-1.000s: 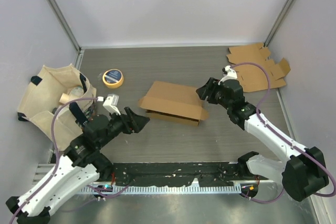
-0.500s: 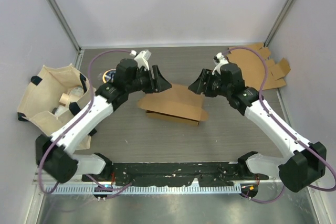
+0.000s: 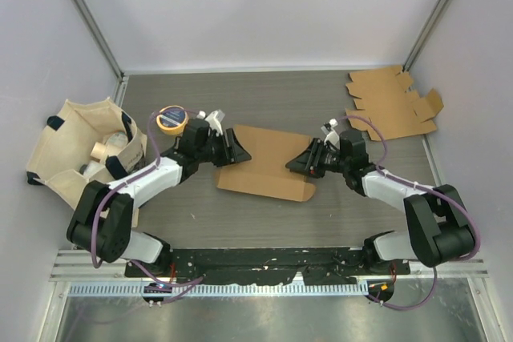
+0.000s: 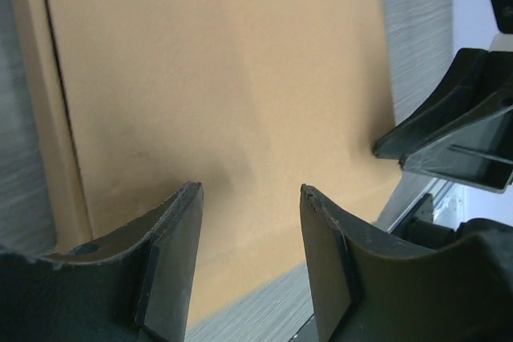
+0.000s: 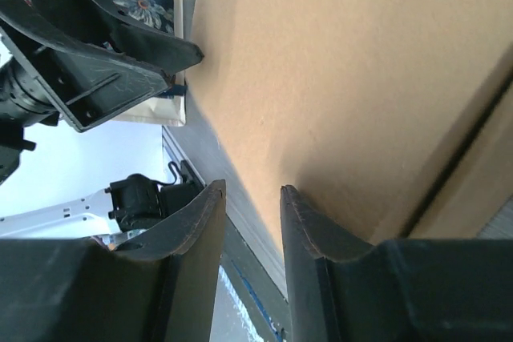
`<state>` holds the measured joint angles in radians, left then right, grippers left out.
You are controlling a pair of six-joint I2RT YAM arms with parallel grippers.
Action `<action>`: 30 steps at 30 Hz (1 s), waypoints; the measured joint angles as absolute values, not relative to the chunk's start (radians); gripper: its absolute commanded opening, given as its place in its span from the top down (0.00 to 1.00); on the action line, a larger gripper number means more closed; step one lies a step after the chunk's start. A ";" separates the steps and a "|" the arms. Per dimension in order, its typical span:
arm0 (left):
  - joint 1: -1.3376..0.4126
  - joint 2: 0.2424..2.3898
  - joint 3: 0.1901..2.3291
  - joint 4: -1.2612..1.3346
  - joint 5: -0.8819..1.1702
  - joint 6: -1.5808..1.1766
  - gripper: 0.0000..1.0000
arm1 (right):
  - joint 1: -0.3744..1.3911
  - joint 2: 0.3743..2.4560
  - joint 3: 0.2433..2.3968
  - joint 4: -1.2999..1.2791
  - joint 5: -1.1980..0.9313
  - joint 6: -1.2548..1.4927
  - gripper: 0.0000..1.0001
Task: Fold the paper box
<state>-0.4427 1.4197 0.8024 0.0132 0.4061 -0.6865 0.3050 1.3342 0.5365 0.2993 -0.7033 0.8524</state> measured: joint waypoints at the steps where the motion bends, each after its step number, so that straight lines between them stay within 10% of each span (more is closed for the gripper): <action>1: -0.443 1.412 0.761 0.041 0.402 -0.693 0.44 | 0.304 1.345 0.511 0.329 -0.714 0.863 0.61; 19: -0.443 1.332 0.545 0.315 0.349 -0.731 0.26 | 0.170 1.410 0.389 0.490 -0.790 0.825 0.57; 23: -0.440 1.266 0.559 0.219 0.321 -0.723 0.05 | 0.169 1.314 0.424 0.315 -0.716 0.738 0.50; 30: -0.397 1.163 0.706 0.067 0.239 -0.702 0.00 | 0.153 1.211 0.605 -0.053 -0.445 0.575 0.38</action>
